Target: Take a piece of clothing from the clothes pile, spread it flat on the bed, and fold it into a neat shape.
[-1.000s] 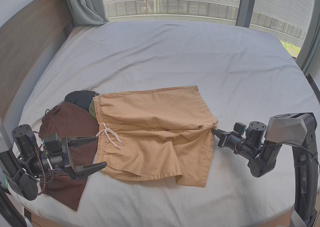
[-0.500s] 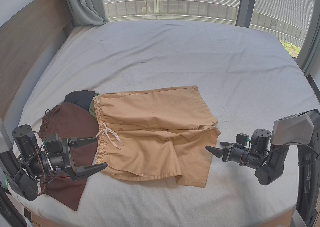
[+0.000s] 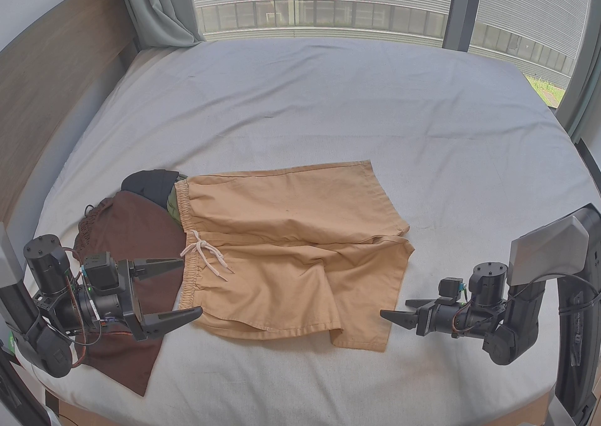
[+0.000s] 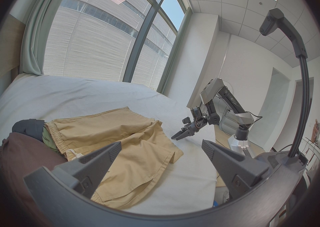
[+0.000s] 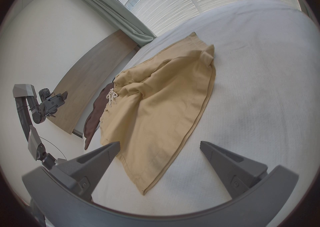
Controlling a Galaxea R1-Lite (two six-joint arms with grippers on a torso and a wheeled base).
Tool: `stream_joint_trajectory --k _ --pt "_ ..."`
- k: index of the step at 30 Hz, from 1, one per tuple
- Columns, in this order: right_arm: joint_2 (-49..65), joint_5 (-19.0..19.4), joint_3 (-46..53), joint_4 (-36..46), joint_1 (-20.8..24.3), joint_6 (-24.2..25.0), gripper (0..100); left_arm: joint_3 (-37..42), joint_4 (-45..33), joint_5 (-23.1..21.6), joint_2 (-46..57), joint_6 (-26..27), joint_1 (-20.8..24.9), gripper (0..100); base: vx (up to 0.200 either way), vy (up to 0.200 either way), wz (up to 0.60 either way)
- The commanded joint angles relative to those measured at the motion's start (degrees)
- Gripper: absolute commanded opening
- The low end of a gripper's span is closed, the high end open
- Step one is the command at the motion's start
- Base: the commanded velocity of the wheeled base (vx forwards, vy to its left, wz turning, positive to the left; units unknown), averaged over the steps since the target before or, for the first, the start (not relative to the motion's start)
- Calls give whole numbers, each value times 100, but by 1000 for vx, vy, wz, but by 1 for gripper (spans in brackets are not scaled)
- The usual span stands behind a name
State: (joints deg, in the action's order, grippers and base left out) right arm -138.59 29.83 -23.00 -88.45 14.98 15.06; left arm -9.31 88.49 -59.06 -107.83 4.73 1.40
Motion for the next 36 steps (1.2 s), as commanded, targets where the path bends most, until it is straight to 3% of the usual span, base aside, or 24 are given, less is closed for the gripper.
stream_joint_trajectory --k 1,5,11,19,20,36 --pt "-177 -4 15 -5 128 24 100 0 1 0 -10 2 0 100 0 0 0" --pt "-229 -4 -29 -5 145 120 100 0 1 0 -10 2 0 100 0 0 0" --pt "-229 -12 -257 -14 304 683 100 -9 1 0 -2 2 0 100 0 0 0" --pt "-229 -4 -398 -23 321 929 100 -18 1 0 7 -7 0 100 0 0 0" --pt "-229 -4 -398 -23 321 929 0 -18 1 0 7 -7 0 100 0 0 0" --pt "-133 -206 -231 -5 -48 727 0 -9 1 0 -2 -7 -8 100 0 0 0"
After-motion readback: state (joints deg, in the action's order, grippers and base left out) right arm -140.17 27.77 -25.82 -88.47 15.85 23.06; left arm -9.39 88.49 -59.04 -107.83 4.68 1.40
